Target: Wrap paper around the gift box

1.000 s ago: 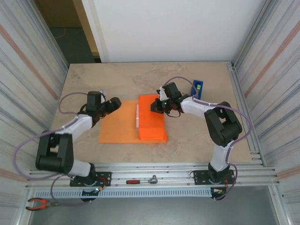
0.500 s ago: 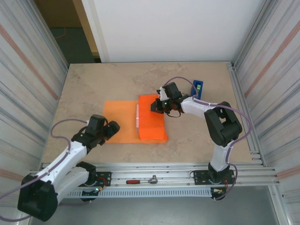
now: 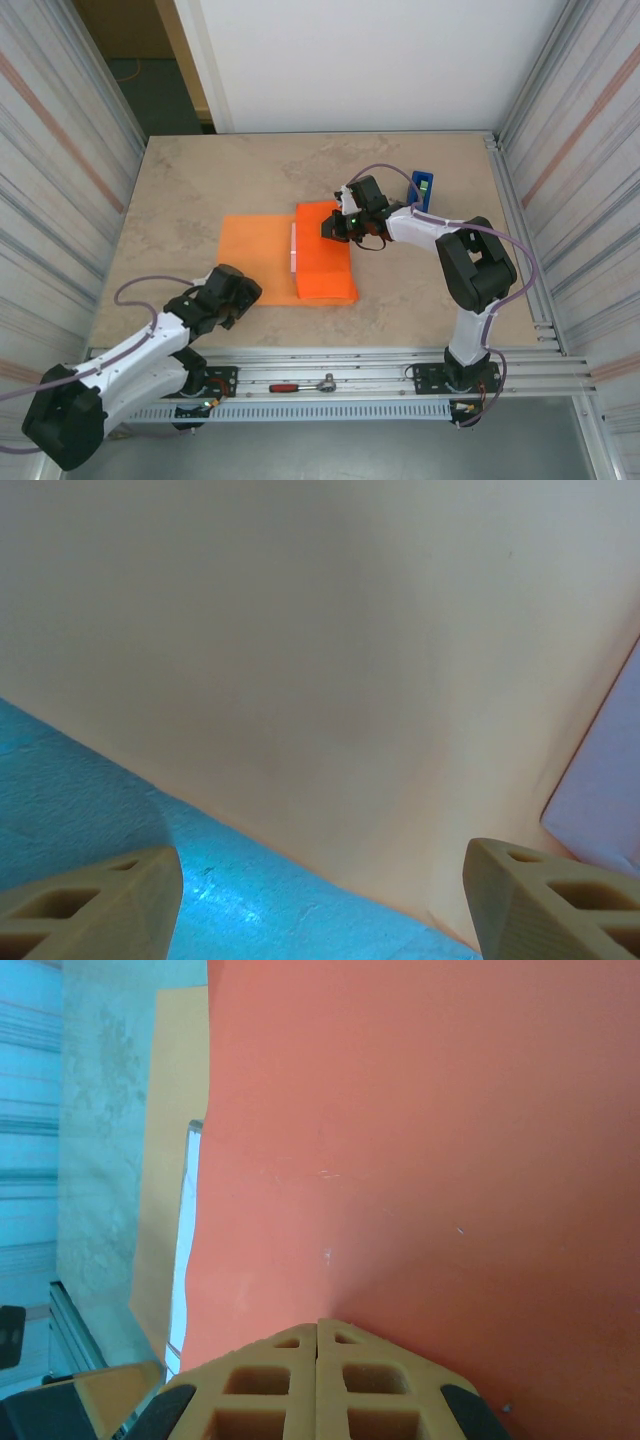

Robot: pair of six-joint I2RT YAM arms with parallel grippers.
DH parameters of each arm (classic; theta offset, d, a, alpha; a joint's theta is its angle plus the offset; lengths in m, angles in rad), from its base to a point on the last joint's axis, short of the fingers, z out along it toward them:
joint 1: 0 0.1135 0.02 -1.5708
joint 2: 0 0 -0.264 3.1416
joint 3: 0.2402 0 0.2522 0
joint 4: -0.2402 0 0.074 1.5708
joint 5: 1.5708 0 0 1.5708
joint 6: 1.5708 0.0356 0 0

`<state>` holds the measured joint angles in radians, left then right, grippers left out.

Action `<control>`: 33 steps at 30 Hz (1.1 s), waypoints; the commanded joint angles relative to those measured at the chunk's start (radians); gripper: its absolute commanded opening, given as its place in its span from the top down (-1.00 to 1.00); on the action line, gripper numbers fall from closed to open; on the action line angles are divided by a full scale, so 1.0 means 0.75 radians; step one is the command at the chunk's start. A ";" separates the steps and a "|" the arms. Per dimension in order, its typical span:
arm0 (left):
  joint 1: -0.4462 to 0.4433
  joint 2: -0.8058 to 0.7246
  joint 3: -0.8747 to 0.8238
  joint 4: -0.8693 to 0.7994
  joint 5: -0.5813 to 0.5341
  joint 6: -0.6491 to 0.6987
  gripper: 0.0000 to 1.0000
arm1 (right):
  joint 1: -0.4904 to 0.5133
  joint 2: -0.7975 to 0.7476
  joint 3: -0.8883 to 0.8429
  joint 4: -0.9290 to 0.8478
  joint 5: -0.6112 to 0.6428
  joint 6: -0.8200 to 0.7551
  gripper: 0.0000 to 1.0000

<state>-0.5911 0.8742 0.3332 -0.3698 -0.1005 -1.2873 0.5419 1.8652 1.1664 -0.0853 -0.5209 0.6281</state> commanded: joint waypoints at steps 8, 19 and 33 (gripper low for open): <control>-0.008 0.108 -0.001 0.208 -0.099 0.081 -0.47 | 0.014 0.099 -0.076 -0.096 0.071 0.013 1.00; -0.008 0.221 0.068 0.338 -0.147 0.216 -0.49 | 0.015 0.101 -0.077 -0.097 0.074 0.014 1.00; 0.019 0.174 0.048 0.506 -0.239 0.502 -0.55 | 0.016 0.102 -0.076 -0.097 0.074 0.013 1.00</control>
<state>-0.5919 1.0187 0.3641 -0.0235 -0.2409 -0.9726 0.5419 1.8652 1.1625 -0.0788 -0.5220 0.6281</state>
